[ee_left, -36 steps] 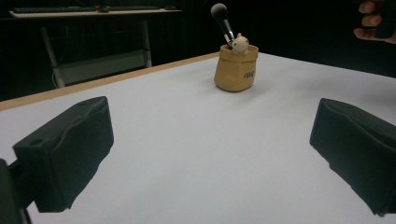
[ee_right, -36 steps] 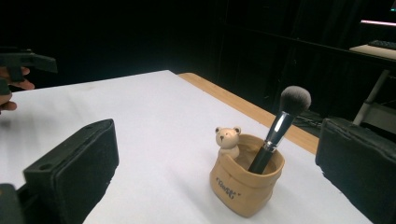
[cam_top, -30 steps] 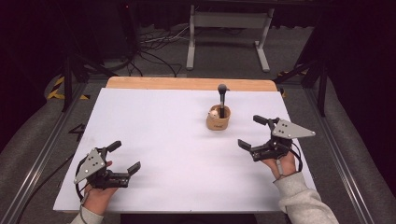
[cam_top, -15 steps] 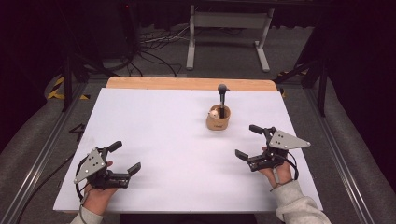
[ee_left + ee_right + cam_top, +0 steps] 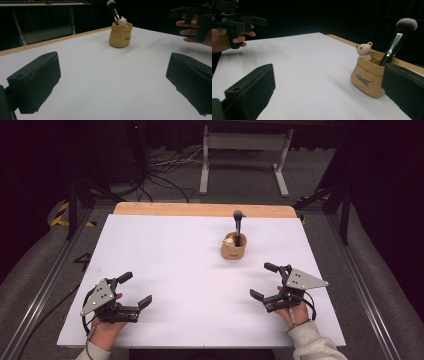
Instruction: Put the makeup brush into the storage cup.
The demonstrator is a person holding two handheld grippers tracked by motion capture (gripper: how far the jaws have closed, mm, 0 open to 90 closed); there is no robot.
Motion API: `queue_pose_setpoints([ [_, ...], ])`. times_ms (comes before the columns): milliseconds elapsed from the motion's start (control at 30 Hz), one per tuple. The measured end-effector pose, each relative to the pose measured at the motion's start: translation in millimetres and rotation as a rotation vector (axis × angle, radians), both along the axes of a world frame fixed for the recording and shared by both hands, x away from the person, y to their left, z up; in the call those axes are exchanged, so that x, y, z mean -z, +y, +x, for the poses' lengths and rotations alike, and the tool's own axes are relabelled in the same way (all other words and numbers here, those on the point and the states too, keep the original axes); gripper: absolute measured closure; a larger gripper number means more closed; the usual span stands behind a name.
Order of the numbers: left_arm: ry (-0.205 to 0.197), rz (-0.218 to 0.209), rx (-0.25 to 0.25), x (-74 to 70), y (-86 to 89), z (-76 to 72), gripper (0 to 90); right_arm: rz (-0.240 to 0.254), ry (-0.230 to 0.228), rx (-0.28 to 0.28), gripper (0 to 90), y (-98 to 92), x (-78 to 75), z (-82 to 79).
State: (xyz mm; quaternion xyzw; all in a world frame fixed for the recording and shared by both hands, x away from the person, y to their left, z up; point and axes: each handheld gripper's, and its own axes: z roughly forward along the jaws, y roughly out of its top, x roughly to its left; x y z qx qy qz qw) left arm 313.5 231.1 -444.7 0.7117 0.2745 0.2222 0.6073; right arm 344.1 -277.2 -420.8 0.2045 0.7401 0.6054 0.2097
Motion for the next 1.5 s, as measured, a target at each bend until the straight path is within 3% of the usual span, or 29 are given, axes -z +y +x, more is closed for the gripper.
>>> queue_pose_setpoints([
  [100, 0.003, -0.002, 0.003, 0.2, -0.1, 0.0, 0.2, 0.016, -0.01, 0.004, 0.0, -2.1, 7.6, -4.2],
  [233, 0.005, -0.005, 0.009, 0.7, -0.3, 0.4, 0.2, -0.002, 0.005, 0.009, 0.0, -2.8, 12.7, -6.8],
  [467, 0.022, -0.008, 0.035, 3.8, -0.3, 3.2, 0.5, 0.014, 0.033, 0.01, 0.0, -4.5, 19.2, -9.1],
  [667, 0.039, -0.036, 0.062, 6.7, 0.2, 5.8, 0.3, 0.004, 0.042, 0.017, 0.0, -5.0, 23.7, -9.8],
  [833, 0.071, -0.071, 0.088, 8.8, 0.4, 8.1, 0.2, -0.022, 0.044, 0.031, 0.0, -2.6, 27.4, -9.6],
  [1100, 0.078, -0.076, 0.092, 9.3, -0.5, 8.2, 0.1, -0.081, 0.049, 0.059, 0.0, 4.2, 30.0, -9.5],
  [1333, 0.07, -0.068, 0.096, 8.9, -1.7, 8.3, 0.2, -0.068, 0.058, 0.066, 0.0, 2.7, 29.9, -8.6],
  [1500, 0.08, -0.101, 0.104, 9.5, -1.8, 8.7, 0.0, -0.051, 0.053, 0.074, 0.0, 1.2, 28.6, -9.4],
])
